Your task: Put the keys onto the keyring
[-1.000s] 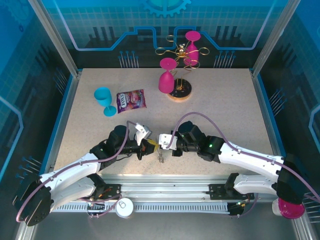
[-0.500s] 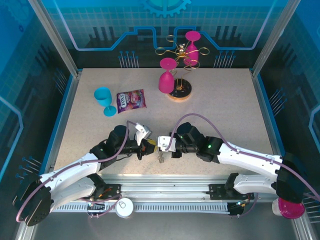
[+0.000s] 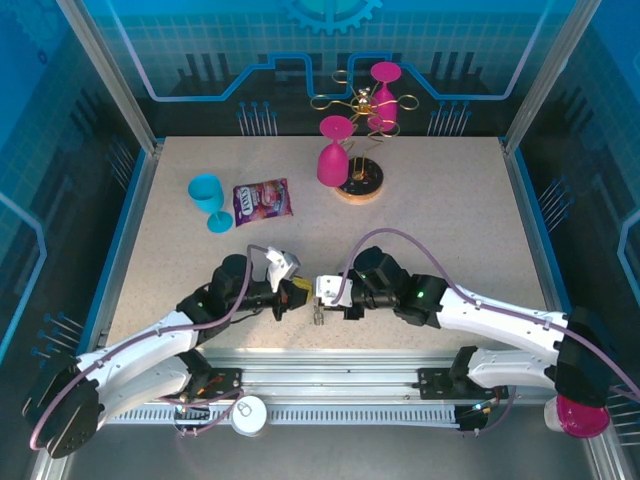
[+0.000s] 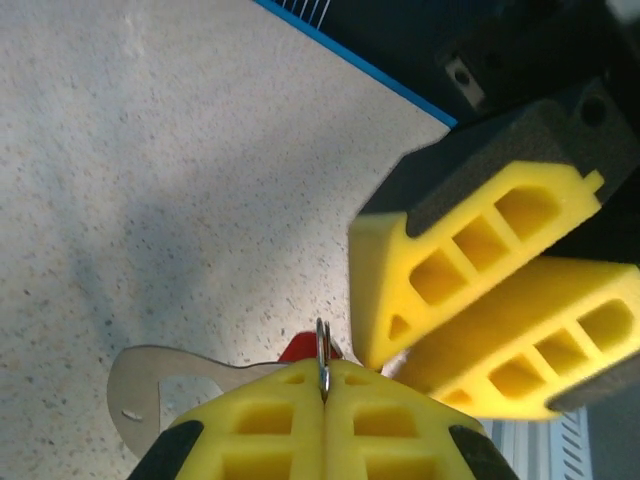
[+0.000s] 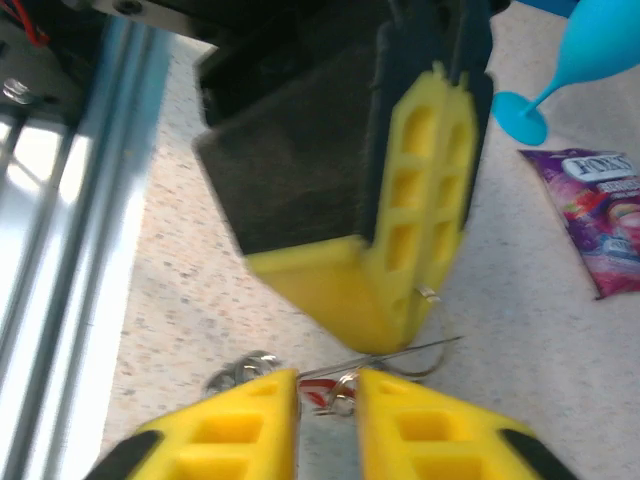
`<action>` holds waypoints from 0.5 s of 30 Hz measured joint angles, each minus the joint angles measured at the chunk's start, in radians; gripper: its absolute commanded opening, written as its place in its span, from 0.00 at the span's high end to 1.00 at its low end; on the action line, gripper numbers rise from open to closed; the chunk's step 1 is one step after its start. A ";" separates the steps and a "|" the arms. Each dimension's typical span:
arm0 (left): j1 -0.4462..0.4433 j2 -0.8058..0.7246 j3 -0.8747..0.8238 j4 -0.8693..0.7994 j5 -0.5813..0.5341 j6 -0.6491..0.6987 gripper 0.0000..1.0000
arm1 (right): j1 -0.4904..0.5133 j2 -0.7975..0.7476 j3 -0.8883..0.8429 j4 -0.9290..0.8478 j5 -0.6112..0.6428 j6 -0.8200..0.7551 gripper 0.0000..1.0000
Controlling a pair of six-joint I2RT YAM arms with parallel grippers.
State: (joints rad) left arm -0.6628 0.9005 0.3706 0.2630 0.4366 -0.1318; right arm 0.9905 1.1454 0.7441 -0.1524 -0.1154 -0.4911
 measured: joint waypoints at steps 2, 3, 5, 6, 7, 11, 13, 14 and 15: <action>0.000 -0.009 -0.020 0.064 -0.005 0.003 1.00 | 0.003 -0.025 0.000 -0.028 -0.037 0.015 0.61; 0.000 -0.011 -0.029 0.098 -0.006 0.008 1.00 | 0.003 -0.040 0.000 -0.042 -0.056 0.022 0.60; 0.000 -0.012 -0.049 0.180 -0.006 0.021 1.00 | 0.002 -0.072 0.000 -0.080 -0.096 0.041 0.59; 0.000 -0.012 -0.056 0.212 -0.010 0.029 1.00 | -0.001 -0.085 0.000 -0.099 -0.111 0.049 0.59; 0.000 -0.012 -0.065 0.249 -0.013 0.038 1.00 | -0.006 -0.102 0.002 -0.120 -0.128 0.063 0.60; 0.000 -0.009 -0.092 0.372 -0.013 0.085 1.00 | -0.092 -0.187 0.004 -0.166 -0.182 0.138 0.66; 0.000 0.002 -0.098 0.414 -0.008 0.106 1.00 | -0.153 -0.227 0.004 -0.161 -0.193 0.181 0.70; 0.000 0.009 -0.099 0.430 -0.003 0.116 1.00 | -0.185 -0.240 0.004 -0.154 -0.196 0.202 0.72; 0.000 0.015 -0.099 0.443 0.002 0.127 1.00 | -0.209 -0.247 0.004 -0.145 -0.201 0.220 0.72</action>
State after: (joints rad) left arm -0.6628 0.9157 0.2718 0.7055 0.4389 -0.0048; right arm 0.7815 0.8982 0.7483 -0.2974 -0.3164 -0.2710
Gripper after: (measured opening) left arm 0.046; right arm 0.293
